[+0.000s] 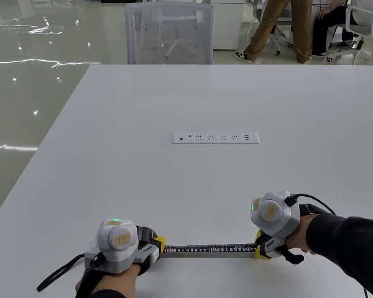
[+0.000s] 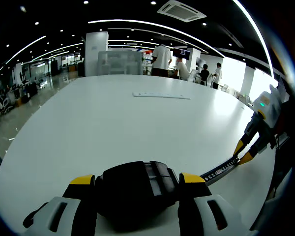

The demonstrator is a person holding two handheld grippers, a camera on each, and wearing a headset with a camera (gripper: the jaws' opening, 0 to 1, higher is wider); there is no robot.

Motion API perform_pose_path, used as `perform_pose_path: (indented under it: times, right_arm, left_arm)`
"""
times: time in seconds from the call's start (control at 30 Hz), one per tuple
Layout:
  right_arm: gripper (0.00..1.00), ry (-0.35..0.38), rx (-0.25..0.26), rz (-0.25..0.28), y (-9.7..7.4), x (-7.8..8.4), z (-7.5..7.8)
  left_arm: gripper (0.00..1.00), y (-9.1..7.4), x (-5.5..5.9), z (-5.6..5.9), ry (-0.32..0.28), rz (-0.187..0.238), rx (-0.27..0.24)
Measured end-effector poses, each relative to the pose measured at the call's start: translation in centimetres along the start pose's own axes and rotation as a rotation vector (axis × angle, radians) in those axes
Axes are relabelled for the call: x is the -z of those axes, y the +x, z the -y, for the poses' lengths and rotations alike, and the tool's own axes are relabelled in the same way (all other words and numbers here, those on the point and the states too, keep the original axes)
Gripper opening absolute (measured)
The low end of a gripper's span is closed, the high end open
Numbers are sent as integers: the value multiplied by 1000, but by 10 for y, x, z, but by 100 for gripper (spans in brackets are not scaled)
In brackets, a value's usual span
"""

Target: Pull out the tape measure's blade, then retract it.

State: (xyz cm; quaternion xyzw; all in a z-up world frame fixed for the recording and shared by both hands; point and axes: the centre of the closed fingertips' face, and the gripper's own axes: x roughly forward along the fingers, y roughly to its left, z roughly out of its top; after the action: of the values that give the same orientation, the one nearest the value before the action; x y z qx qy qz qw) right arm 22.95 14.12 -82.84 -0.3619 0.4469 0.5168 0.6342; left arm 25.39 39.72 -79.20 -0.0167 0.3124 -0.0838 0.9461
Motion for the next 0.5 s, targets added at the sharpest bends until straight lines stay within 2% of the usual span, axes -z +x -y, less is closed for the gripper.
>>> perform_pose_path:
  times: [0.07,0.23,0.5]
  right_arm:
    - [12,-37,-4,5,1,-1,0]
    - [12,-76,-14,4,1,-3,-2]
    - [12,-107,-21,8,2,-7,-3]
  left_arm:
    - [63,0,0,0,-1,0,1]
    - [63,0,0,0,-2,-2,4]
    - [63,0,1,0,-3,1,6]
